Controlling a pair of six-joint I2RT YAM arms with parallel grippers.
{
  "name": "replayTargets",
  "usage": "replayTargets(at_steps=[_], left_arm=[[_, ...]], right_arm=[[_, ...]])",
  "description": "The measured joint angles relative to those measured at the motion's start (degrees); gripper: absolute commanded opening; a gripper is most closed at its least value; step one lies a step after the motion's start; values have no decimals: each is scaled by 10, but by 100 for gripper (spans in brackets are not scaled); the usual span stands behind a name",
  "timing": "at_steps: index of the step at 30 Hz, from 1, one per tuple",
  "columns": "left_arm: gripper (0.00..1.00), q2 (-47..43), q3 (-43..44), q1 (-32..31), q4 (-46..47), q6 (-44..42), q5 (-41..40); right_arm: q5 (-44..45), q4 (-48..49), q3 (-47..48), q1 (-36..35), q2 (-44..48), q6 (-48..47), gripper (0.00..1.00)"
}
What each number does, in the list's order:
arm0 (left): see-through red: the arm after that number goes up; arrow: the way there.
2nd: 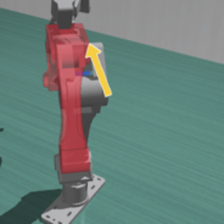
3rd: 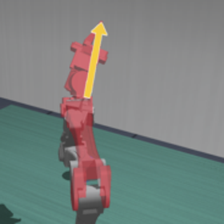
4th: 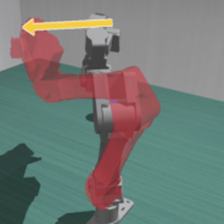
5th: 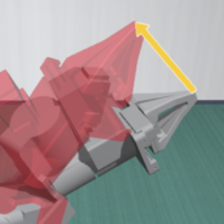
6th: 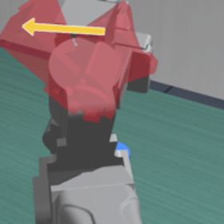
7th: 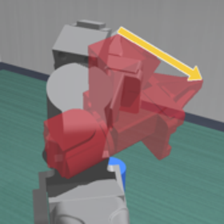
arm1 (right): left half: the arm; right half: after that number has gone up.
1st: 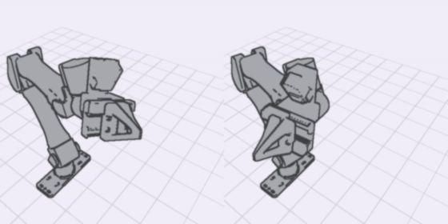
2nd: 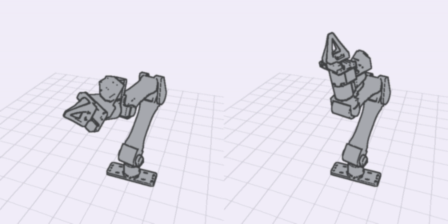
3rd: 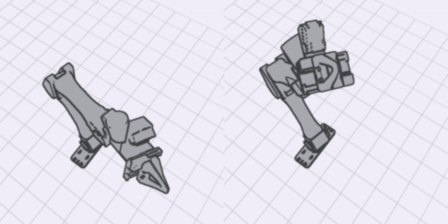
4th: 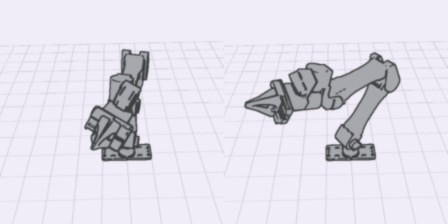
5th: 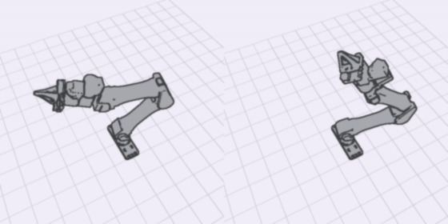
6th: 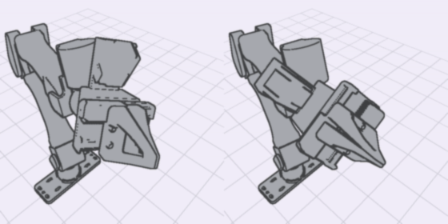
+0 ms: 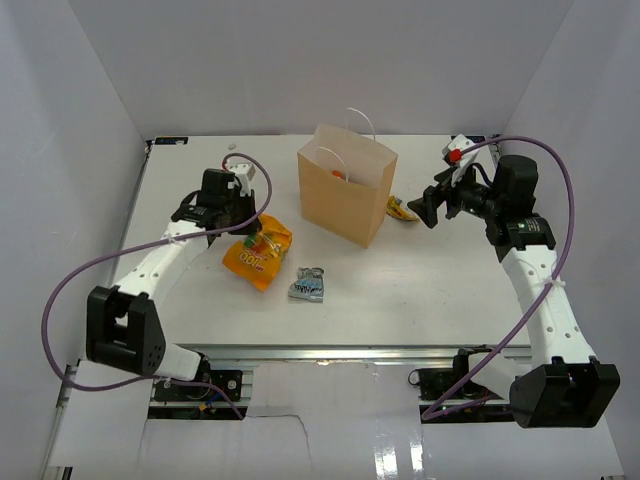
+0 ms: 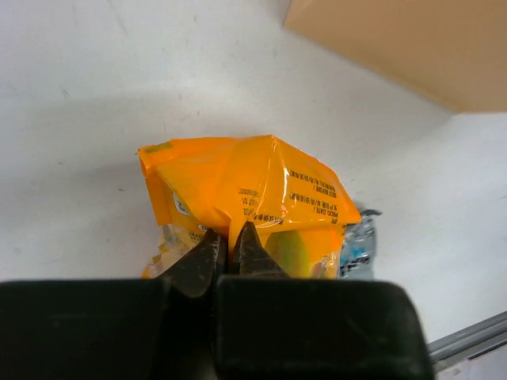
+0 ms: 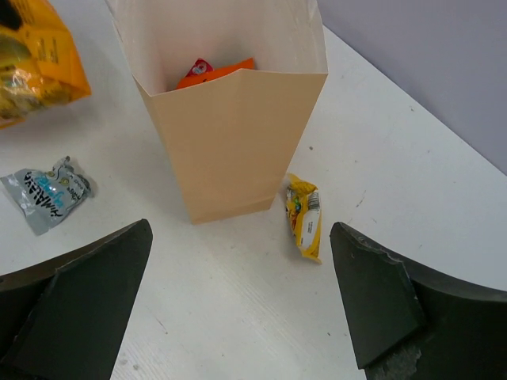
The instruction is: Place the snacks into the paper bag
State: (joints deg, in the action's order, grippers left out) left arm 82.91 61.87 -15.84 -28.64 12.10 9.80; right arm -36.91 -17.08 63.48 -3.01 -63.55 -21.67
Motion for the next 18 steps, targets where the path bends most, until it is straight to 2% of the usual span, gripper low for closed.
replayTargets(at_steps=[5, 9, 12, 18], left_arm=[[0, -68, 56, 5, 13, 25, 1], [0, -64, 162, 5, 50, 35, 1], [0, -15, 284, 4, 51, 29, 4], [0, 134, 523, 5, 108, 9, 47]], right_arm=[[-5, -4, -11, 4, 1, 1, 99], [-7, -10, -15, 4, 2, 1, 100], [-9, -10, -20, 4, 5, 1, 100], [-14, -15, -38, 4, 12, 1, 100]])
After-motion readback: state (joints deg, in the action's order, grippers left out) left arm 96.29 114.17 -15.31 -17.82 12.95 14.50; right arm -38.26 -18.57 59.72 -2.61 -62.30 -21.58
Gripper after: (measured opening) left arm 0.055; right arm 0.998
